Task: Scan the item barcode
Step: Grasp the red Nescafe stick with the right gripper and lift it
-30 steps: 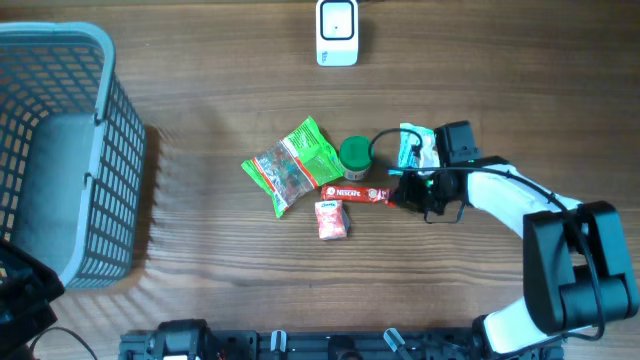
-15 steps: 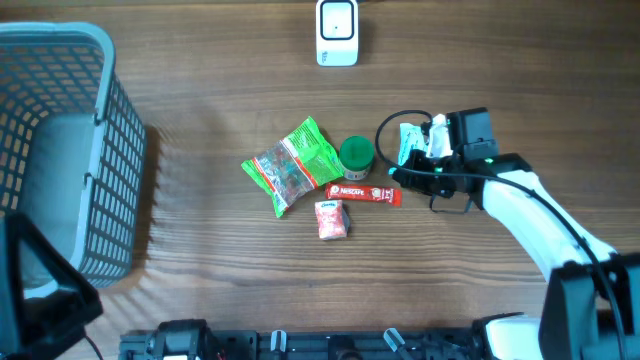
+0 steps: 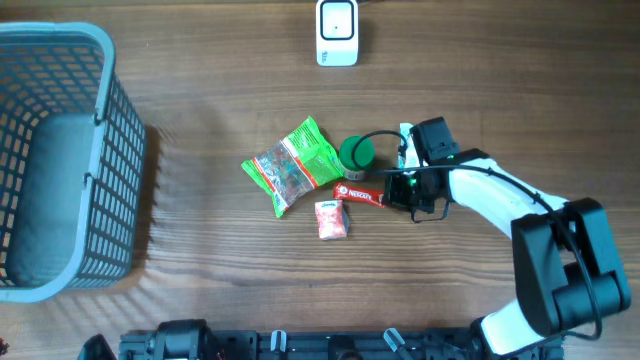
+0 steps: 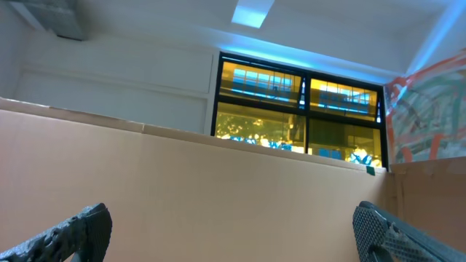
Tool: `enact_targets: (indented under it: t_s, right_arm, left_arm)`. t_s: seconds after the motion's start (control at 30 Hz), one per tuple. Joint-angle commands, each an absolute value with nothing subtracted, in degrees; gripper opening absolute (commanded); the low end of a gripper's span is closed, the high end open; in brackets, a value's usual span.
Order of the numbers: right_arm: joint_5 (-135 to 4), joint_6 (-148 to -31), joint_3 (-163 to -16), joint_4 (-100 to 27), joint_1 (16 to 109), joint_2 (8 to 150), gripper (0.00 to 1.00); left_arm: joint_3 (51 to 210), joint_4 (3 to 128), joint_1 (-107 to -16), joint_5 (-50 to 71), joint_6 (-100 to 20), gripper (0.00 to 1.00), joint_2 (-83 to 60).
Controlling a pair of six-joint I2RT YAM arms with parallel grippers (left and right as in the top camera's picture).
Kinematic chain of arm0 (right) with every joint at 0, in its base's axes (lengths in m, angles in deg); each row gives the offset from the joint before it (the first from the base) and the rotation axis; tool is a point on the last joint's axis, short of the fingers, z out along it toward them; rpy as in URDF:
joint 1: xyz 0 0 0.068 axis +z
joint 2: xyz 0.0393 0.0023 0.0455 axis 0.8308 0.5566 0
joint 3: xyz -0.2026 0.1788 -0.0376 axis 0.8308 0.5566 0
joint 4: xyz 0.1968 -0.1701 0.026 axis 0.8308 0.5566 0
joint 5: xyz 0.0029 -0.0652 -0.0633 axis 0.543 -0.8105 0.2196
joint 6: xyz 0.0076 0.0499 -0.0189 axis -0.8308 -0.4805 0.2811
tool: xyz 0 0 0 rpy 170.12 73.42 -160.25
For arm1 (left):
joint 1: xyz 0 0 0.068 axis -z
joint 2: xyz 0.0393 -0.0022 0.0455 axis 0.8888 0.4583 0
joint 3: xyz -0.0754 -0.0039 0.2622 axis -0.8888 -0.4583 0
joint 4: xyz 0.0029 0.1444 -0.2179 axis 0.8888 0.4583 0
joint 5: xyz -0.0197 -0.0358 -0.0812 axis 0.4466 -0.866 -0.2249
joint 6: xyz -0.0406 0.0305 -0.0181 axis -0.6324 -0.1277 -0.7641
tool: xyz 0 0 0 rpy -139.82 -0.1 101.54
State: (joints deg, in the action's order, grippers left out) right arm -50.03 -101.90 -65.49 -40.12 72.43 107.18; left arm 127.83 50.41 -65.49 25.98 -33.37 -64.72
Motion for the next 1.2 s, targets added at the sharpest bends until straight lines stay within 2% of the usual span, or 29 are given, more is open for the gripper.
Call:
enact_targets:
  t_s: [0.0,0.2,0.43,0.53,0.57,0.6,0.63,0.67,0.73,0.83,1.03,1.1,1.17]
  right_arm:
    - [-52.24,-101.90,-68.59,-37.54,72.45,101.91,0.04]
    - [-59.82,-103.02,-65.33,-35.92,72.45,101.56,0.04]
    - [-59.76,-105.75,-60.55,-43.18,72.45,107.01,0.04]
    - [-59.96,-104.53,-64.31,-38.81,72.45,104.62,0.04]
    - [-59.98,-103.24,-66.84,-35.73,72.45,103.01,0.10]
    - [-59.43,-100.09,-70.62,-32.01,72.45,100.45,0.37]
    - [-56.70,-93.97,-73.92,-29.08,72.47,98.48,0.83]
    - [-54.27,-87.83,-76.50,-26.37,72.47,97.32,1.00]
    - [-55.61,-79.30,-77.33,-24.23,72.54,97.08,1.00]
    - [-58.71,-73.60,-76.00,-24.43,74.85,98.46,1.00]
    - [-81.18,-70.93,-75.91,-29.41,91.49,103.42,0.99]
    - [-82.08,-71.06,-75.91,-30.00,91.73,107.42,0.98]
    - [-81.57,-71.09,-75.91,-29.65,91.40,109.37,0.91]
  left_arm:
    - [127.67,50.24,-65.90,24.69,-32.41,1.00,-65.15]
    - [127.67,50.22,-65.90,24.69,-32.41,1.00,-65.15]
    - [127.67,50.00,-65.88,24.66,-32.43,1.00,-66.62]
    - [127.67,50.02,-65.90,24.69,-32.41,1.00,-69.72]
    - [127.67,50.00,-65.88,24.69,-32.41,1.00,-70.57]
    - [127.67,50.00,-65.88,24.69,-32.43,1.00,-71.51]
    - [127.67,50.02,-65.88,24.69,-32.43,1.00,-72.41]
    - [127.67,50.04,-65.88,24.69,-32.41,1.00,-73.04]
    - [127.61,50.04,-65.88,24.66,-32.43,1.00,-73.74]
    - [127.61,50.02,-65.88,24.69,-32.43,1.00,-73.77]
    - [127.61,50.02,-65.88,24.69,-32.43,1.00,-73.77]
    - [127.63,49.98,-65.88,24.69,-32.41,1.00,-73.77]
    - [127.63,49.95,-65.88,24.69,-32.41,1.00,-73.79]
